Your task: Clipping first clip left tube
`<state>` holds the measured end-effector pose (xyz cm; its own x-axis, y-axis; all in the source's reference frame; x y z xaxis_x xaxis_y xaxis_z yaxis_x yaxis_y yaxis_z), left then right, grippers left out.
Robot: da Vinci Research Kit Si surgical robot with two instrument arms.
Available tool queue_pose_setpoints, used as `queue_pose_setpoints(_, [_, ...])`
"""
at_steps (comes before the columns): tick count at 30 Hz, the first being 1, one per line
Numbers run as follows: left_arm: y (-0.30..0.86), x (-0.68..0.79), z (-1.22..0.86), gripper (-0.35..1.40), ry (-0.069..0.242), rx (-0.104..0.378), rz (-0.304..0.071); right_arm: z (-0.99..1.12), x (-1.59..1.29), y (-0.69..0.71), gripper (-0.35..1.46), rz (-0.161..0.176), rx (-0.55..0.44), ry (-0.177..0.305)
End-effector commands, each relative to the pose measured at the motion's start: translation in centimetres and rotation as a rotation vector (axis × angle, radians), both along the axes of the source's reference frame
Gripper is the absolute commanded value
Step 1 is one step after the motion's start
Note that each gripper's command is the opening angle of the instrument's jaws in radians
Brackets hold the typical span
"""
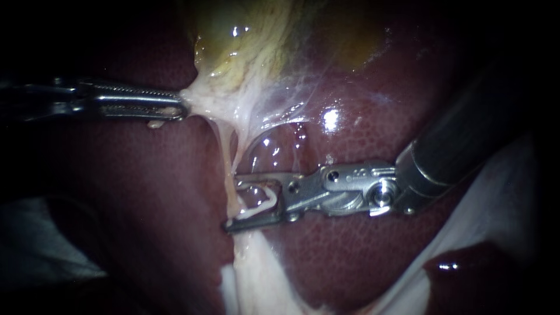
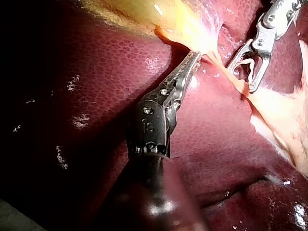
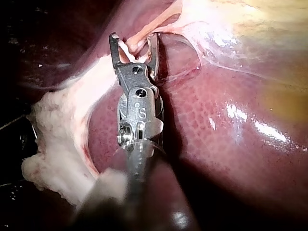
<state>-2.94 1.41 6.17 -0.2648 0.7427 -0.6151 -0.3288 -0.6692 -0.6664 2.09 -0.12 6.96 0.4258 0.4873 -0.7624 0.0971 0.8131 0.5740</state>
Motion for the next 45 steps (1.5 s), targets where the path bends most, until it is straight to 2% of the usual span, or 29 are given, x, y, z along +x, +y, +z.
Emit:
queue_pose_setpoints(1, [0.0, 0.0, 0.0, -0.35, 0.0, 0.0, 0.0, 0.0, -0.01, 0.0, 0.48, -0.001, 0.0, 0.001])
queue_pose_setpoints(13, [0.0, 0.02, -0.01, -0.35, 0.001, -0.001, -0.001, -0.09, -0.36, 0.02, 0.49, -0.012, 0.022, 0.003])
queue_pose_setpoints(33, [0.0, 0.03, -0.01, -0.35, 0.003, -0.001, -0.003, -0.33, -0.72, 0.07, 0.49, -0.016, 0.076, 0.02])
queue_pose_setpoints(39, [0.0, 0.03, -0.01, -0.35, 0.003, -0.001, -0.003, -0.48, -0.8, 0.11, 0.49, -0.001, 0.142, 0.053])
queue_pose_setpoints(45, [0.0, 0.03, -0.01, -0.35, 0.003, -0.001, -0.003, -0.68, -0.72, 0.13, 0.49, 0.002, 0.213, 0.098])
